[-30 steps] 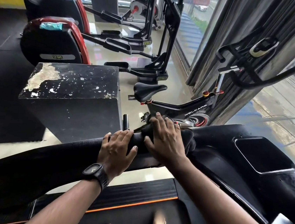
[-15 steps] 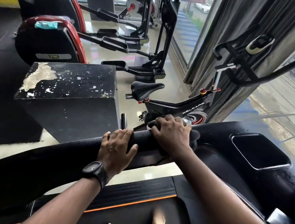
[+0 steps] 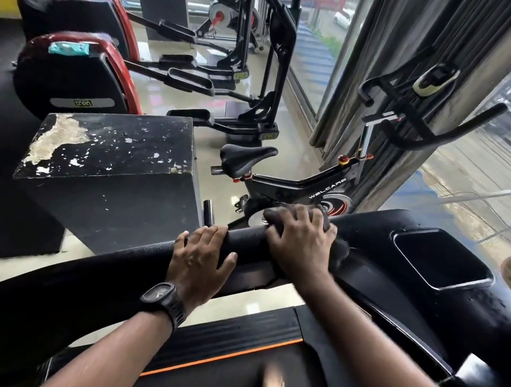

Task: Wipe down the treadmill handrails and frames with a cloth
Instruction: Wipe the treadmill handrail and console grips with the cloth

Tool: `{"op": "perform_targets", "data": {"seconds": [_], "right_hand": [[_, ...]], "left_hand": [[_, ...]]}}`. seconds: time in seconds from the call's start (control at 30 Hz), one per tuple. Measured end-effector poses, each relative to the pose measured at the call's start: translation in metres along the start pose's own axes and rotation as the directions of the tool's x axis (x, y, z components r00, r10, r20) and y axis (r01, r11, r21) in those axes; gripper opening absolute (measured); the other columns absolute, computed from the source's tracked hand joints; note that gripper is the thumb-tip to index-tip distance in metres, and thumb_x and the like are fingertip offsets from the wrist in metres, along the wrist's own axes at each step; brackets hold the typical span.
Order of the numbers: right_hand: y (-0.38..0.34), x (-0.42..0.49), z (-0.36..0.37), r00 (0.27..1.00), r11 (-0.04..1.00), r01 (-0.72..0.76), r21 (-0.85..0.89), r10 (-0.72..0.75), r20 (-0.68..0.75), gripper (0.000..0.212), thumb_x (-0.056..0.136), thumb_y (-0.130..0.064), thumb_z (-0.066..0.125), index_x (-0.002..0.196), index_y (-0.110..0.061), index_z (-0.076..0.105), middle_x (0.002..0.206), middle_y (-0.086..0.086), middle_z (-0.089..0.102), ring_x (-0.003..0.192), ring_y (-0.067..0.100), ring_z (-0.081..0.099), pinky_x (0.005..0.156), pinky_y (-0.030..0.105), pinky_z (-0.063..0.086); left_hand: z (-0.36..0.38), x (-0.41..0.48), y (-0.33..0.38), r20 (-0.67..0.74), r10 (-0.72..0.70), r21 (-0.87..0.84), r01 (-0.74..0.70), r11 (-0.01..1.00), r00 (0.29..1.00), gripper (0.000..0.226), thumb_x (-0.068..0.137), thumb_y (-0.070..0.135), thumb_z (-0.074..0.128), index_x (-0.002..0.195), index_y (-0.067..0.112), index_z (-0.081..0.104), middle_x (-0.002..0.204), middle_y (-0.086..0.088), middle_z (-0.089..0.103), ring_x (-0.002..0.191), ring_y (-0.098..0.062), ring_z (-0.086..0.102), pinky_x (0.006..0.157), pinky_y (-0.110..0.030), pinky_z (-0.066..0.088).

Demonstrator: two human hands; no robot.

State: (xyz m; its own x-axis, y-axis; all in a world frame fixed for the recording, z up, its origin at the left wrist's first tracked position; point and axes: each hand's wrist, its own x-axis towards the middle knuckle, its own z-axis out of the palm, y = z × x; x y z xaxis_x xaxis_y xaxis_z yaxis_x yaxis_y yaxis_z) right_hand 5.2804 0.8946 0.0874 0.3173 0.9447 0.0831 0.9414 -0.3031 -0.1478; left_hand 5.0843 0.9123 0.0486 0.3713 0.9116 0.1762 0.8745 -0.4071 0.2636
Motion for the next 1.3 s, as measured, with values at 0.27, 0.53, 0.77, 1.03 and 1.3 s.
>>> {"op": "perform_targets", "data": {"seconds": [0.27, 0.53, 0.77, 1.03, 1.3], "right_hand": [[0.001, 0.032, -0.013, 0.953, 0.968, 0.250, -0.009, -0.244, 0.180, 0.047, 0.089, -0.064, 0.044, 0.123, -0.039, 0.063, 0.127, -0.005, 0.059, 0.122, 0.027, 0.051, 0.097, 0.052, 0.037], [-0.021, -0.015, 0.008, 0.993, 0.993, 0.114, -0.014, -0.114, -0.042, 0.041, 0.088, -0.054, 0.045, 0.114, -0.031, 0.068, 0.129, -0.001, 0.056, 0.130, 0.033, 0.040, 0.105, 0.069, 0.027], [0.016, 0.043, -0.016, 0.985, 0.999, 0.041, 0.020, -0.043, 0.170, 0.045, 0.090, -0.062, 0.043, 0.118, -0.035, 0.067, 0.122, -0.001, 0.061, 0.120, 0.030, 0.051, 0.100, 0.057, 0.036], [0.004, 0.005, 0.003, 0.962, 0.961, 0.274, 0.040, -0.274, -0.011, 0.043, 0.087, -0.057, 0.046, 0.118, -0.035, 0.066, 0.129, -0.006, 0.058, 0.127, 0.028, 0.045, 0.105, 0.062, 0.031], [0.010, 0.006, 0.002, 0.998, 0.998, -0.059, 0.021, 0.060, -0.030, 0.038, 0.087, -0.054, 0.050, 0.115, -0.033, 0.065, 0.127, 0.000, 0.056, 0.129, 0.034, 0.043, 0.104, 0.070, 0.030]], "left_hand": [[-0.001, 0.004, 0.003, 0.024, 0.044, 0.004, -0.044, 0.999, 0.999, 0.066, 0.087, 0.057, 0.035, 0.136, 0.016, 0.055, 0.133, -0.002, 0.061, 0.123, -0.023, 0.056, 0.104, -0.050, 0.040], [0.000, 0.008, 0.009, 0.052, 0.068, -0.030, -0.066, 0.997, 0.996, 0.068, 0.087, 0.057, 0.034, 0.138, 0.017, 0.052, 0.138, -0.001, 0.057, 0.128, -0.022, 0.051, 0.108, -0.050, 0.036], [0.001, 0.011, 0.021, 0.036, 0.040, -0.016, -0.039, 0.999, 0.999, 0.065, 0.087, 0.056, 0.035, 0.135, 0.016, 0.055, 0.134, -0.002, 0.060, 0.124, -0.023, 0.055, 0.105, -0.051, 0.038], [0.006, 0.014, 0.025, 0.046, 0.022, -0.006, -0.022, 1.000, 0.999, 0.066, 0.087, 0.057, 0.036, 0.137, 0.019, 0.054, 0.135, -0.001, 0.059, 0.125, -0.022, 0.054, 0.106, -0.050, 0.038], [0.004, 0.017, 0.028, 0.047, 0.025, -0.022, -0.024, 0.999, 0.999, 0.064, 0.088, 0.057, 0.036, 0.136, 0.019, 0.054, 0.133, 0.000, 0.060, 0.124, -0.021, 0.055, 0.104, -0.050, 0.040]]}}
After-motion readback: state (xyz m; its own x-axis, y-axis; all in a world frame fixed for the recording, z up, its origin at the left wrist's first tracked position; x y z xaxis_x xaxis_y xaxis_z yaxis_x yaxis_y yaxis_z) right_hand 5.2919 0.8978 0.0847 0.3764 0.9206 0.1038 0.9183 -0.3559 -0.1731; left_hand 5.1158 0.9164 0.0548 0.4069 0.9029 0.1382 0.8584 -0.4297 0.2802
